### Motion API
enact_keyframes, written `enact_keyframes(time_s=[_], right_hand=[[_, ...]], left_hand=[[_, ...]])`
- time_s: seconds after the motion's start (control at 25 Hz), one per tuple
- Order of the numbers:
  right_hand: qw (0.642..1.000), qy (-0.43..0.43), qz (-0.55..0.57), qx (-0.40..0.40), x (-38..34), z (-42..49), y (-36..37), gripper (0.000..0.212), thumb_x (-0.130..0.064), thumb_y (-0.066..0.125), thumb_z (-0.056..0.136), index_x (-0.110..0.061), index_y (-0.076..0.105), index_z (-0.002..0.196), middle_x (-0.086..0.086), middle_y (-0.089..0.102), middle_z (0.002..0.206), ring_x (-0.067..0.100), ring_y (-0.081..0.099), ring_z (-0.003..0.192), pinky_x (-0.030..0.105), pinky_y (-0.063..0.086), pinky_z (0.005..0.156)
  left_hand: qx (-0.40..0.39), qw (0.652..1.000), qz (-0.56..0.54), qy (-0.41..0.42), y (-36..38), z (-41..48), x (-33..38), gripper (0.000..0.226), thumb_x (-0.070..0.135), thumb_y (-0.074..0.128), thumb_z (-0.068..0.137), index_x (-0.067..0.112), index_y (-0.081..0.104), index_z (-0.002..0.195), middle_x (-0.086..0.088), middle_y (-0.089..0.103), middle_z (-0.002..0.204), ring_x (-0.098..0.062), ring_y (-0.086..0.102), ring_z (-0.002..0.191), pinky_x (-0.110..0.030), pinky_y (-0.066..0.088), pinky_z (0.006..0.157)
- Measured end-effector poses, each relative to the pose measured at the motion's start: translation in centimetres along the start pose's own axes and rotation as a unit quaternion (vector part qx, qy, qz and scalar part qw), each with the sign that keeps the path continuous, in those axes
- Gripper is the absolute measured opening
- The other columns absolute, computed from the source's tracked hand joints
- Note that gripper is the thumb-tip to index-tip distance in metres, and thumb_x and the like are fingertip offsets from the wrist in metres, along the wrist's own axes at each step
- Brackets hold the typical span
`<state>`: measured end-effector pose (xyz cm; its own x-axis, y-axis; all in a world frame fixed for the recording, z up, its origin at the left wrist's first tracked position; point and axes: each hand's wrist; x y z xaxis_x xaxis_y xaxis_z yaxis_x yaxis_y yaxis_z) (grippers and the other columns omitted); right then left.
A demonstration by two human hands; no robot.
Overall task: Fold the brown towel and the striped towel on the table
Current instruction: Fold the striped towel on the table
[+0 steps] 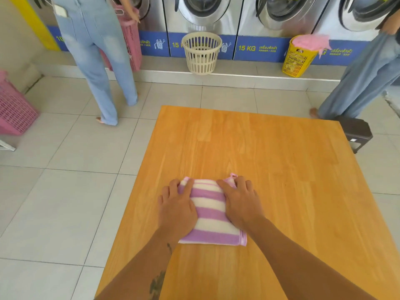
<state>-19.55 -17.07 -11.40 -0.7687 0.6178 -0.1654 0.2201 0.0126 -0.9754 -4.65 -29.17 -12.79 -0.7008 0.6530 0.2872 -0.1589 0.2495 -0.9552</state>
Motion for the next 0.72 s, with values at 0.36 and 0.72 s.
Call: enact_keyframes(time_s=[0.36,0.72], right_hand=[[0.992,-0.113,-0.033,-0.04,-1.4,1.3,-2.0,0.06,-0.024,0.053,0.082,-0.023,0.046,0.142,0.01,0.036,0.153,0.034,0.027,0.144,0.051,0.027,0.113],[0.962,0.101,0.131,-0.217,-1.7,-4.7,-3.0,0.055,-0.033,0.06,0.078,-0.028,0.039,0.129,-0.002,0.059,0.115,0.027,0.057,0.112,0.051,0.032,0.102]], left_hand=[[-0.002,1.0,-0.003,0.021,-0.3,0.3,-0.9,0.068,0.041,0.014,0.088,0.026,0.037,0.151,-0.002,0.04,0.137,-0.026,0.043,0.115,-0.042,0.04,0.098],[-0.068,0.976,-0.194,-0.07,-2.4,-6.7,-2.0,0.054,0.045,0.042,0.091,0.028,0.047,0.141,0.003,0.051,0.125,-0.026,0.049,0.117,-0.041,0.043,0.1]])
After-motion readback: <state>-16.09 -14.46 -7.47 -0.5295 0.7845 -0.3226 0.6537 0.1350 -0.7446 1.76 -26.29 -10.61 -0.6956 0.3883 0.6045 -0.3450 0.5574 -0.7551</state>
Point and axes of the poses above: each hand's wrist, its own z-axis towards the middle knuckle, its own y-axis out of the palm, x = y × z
